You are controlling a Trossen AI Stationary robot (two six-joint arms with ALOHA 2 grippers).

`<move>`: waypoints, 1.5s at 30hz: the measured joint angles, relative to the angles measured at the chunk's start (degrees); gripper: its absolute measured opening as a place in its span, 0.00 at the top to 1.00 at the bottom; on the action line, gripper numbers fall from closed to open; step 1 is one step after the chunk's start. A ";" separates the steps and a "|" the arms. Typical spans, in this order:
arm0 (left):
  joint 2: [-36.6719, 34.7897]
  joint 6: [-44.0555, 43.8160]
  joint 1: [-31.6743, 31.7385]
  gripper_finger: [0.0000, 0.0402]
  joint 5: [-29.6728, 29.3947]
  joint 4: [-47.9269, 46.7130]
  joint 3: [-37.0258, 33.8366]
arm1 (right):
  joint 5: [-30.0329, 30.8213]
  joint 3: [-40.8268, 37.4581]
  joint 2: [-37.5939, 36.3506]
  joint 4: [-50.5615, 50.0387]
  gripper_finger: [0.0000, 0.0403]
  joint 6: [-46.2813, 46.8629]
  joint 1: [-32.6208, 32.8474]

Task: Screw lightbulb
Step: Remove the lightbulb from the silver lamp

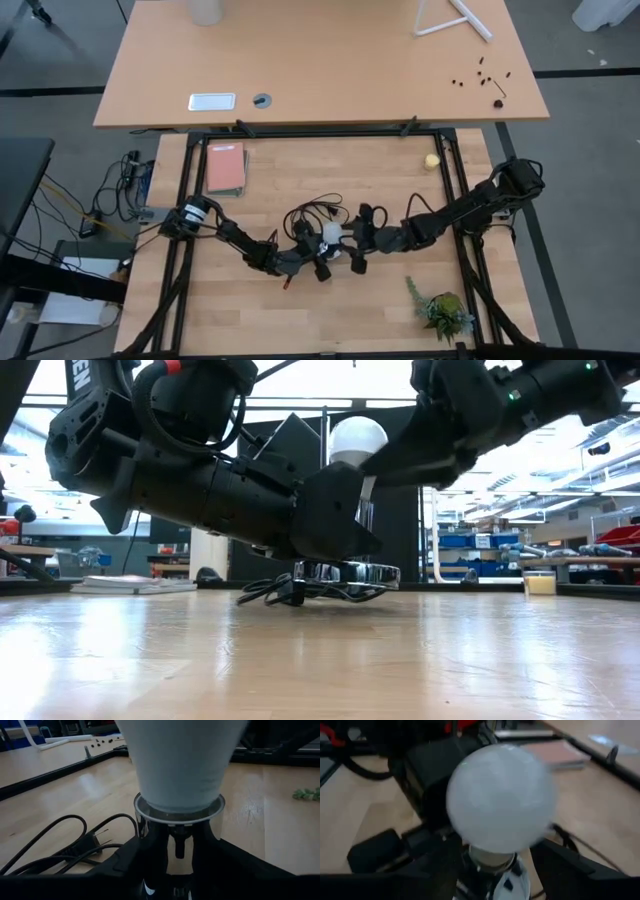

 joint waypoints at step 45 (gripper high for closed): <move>0.00 -0.07 0.04 0.54 -0.88 0.30 0.04 | 3.19 0.05 0.00 -2.81 0.40 -5.62 -1.59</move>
